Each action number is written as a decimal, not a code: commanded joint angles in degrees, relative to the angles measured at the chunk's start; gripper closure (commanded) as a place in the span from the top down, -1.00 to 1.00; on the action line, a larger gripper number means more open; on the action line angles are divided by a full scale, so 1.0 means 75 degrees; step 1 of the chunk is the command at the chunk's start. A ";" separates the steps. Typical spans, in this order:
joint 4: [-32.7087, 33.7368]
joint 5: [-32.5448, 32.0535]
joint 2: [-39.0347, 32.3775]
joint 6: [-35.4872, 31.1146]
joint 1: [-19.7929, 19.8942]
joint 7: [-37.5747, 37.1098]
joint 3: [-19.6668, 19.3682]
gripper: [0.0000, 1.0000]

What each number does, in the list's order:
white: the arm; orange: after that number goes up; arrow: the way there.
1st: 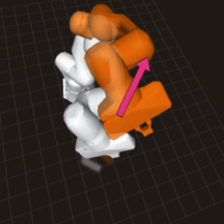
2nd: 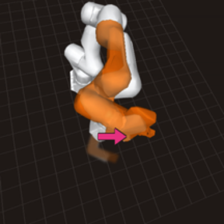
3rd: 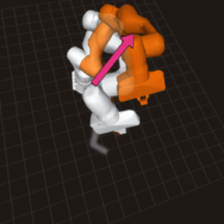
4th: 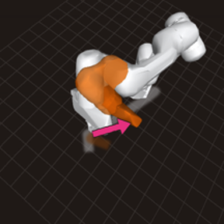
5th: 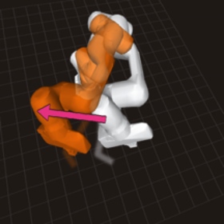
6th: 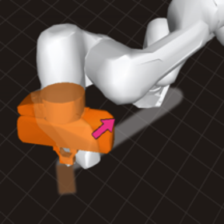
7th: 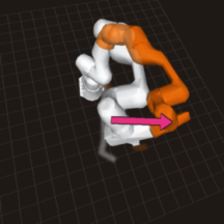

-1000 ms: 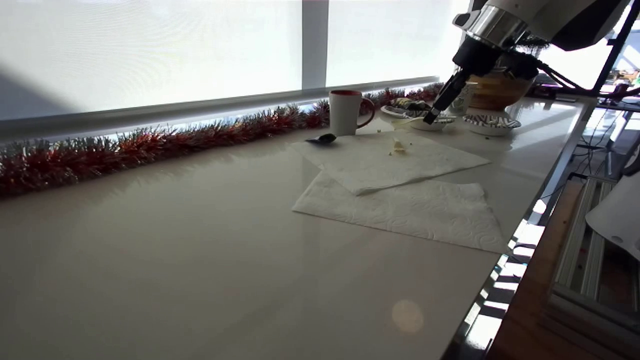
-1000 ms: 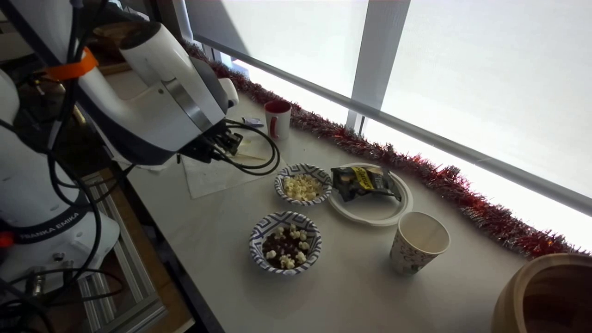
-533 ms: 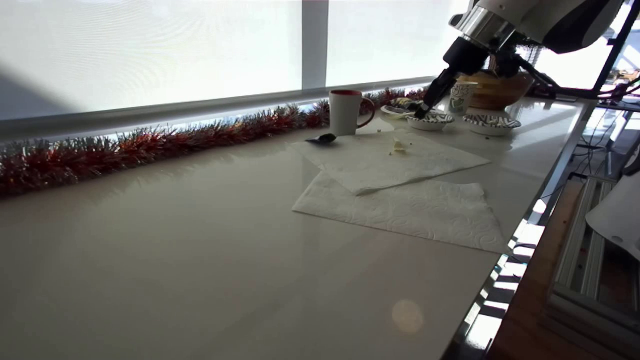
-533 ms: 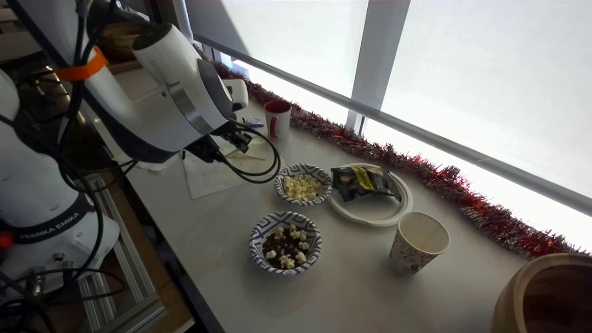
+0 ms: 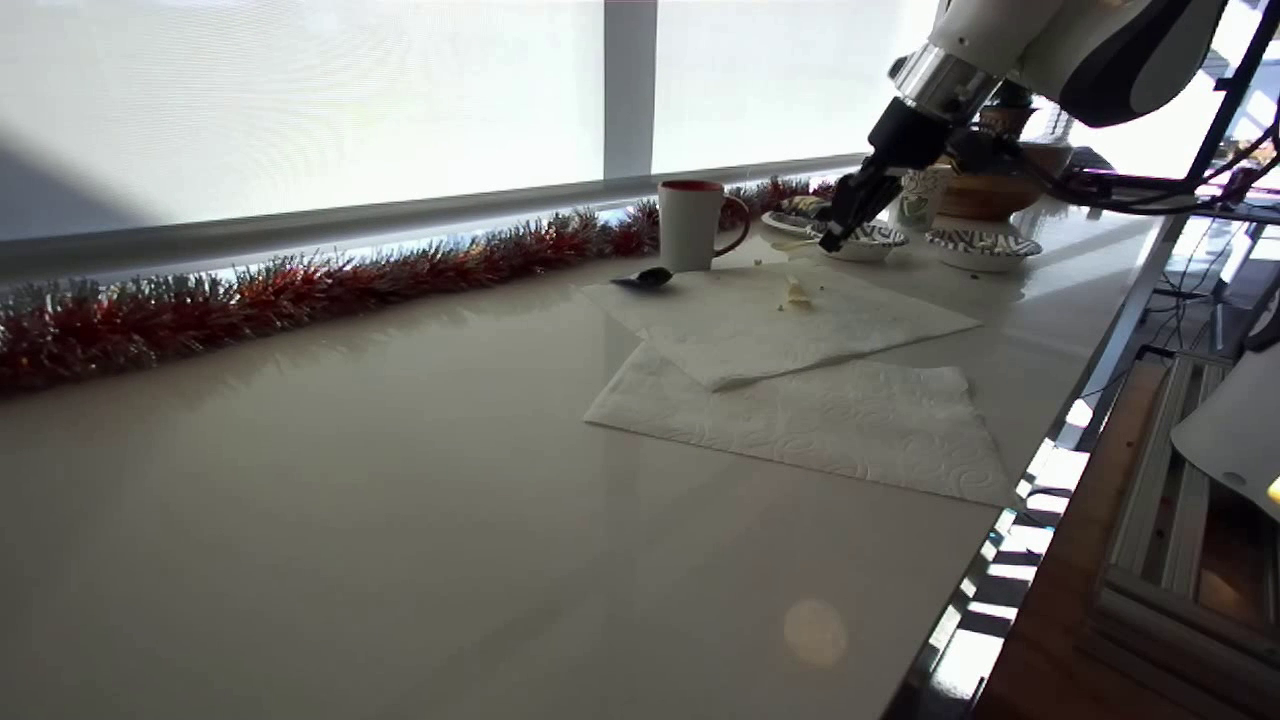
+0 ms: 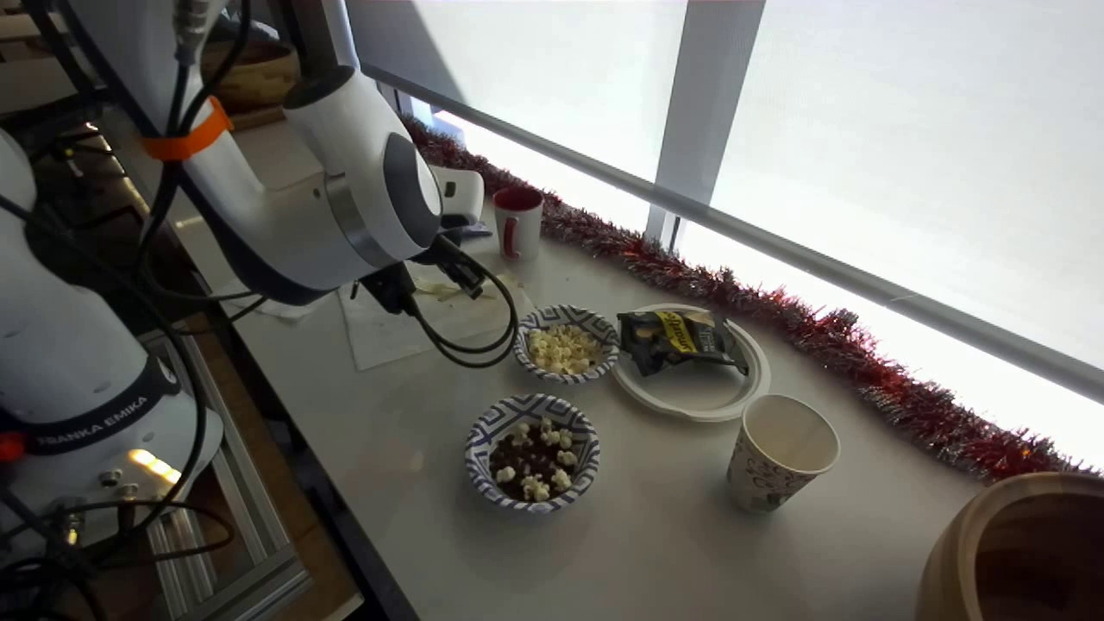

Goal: Use the spoon to shift some of the black and white cereal to the other bowl

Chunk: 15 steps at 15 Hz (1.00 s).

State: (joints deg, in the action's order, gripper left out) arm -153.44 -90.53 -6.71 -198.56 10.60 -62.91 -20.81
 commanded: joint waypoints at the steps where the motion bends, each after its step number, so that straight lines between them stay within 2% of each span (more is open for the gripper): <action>1: 0.0310 0.0732 -0.0483 0.0161 -0.0108 0.0095 0.0159 -0.93; 4: 0.0433 0.0949 -0.0772 0.0260 -0.0168 0.0094 0.0246 -0.93; 5: 0.0426 0.0949 -0.0777 0.0293 -0.0192 0.0109 0.0274 -0.24; 7: 0.0381 0.0880 -0.0706 0.0331 -0.0236 0.0087 0.0293 -0.09; 10: 0.0030 0.0719 -0.0060 0.0761 -0.0339 -0.0051 0.0234 0.32; 13: -0.0862 0.0325 0.0674 0.1595 -0.0370 -0.0512 0.0217 0.77; 15: -0.1608 0.0436 0.1378 0.2166 -0.0340 -0.0278 0.0176 0.98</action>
State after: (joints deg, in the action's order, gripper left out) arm -156.29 -86.54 -6.32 -188.54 8.07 -64.84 -18.91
